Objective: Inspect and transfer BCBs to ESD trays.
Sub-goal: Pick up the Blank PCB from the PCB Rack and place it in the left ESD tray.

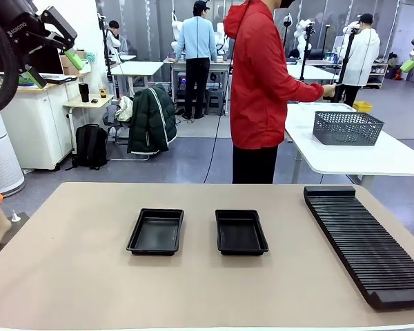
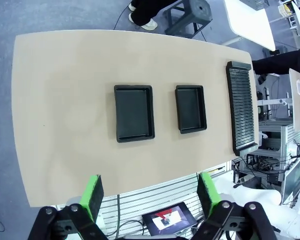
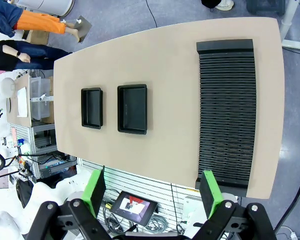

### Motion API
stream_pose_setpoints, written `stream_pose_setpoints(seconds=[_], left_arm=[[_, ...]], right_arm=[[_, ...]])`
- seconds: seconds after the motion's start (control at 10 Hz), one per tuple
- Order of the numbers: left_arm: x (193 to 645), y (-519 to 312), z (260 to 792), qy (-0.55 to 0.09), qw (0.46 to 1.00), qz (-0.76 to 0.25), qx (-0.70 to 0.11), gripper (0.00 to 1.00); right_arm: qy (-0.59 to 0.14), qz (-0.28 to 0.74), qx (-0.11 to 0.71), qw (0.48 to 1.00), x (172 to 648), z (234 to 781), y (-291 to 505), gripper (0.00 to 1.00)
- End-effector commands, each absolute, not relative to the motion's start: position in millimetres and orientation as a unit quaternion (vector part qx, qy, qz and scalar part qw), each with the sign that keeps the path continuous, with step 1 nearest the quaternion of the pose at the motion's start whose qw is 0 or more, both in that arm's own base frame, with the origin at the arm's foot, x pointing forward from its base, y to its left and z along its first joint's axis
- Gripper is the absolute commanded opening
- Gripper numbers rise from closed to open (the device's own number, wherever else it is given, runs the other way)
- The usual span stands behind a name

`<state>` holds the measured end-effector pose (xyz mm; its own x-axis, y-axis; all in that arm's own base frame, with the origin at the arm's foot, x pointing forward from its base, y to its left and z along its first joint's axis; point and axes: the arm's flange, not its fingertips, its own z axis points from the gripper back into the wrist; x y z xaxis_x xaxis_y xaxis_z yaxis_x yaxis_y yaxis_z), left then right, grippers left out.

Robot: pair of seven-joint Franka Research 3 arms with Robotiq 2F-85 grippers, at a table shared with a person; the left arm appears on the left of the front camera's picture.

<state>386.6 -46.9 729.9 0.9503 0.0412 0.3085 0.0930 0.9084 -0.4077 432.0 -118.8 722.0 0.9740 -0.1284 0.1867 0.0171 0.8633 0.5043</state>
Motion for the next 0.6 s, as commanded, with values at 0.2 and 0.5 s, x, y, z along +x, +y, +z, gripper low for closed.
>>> stream_pose_setpoints(seconds=[0.2, 0.5], left_arm=[[387.7, -34.6, 733.4, -0.133, 0.965, -0.016, -0.226, 1.00], [385.6, -30.5, 734.3, -0.126, 0.966, -0.010, -0.224, 1.00]], right_arm=[[-0.107, -0.037, 0.262, 0.958, 430.7, 720.5, -118.4, 1.00], [-0.107, -0.037, 0.262, 0.958, 430.7, 720.5, -118.4, 1.00]])
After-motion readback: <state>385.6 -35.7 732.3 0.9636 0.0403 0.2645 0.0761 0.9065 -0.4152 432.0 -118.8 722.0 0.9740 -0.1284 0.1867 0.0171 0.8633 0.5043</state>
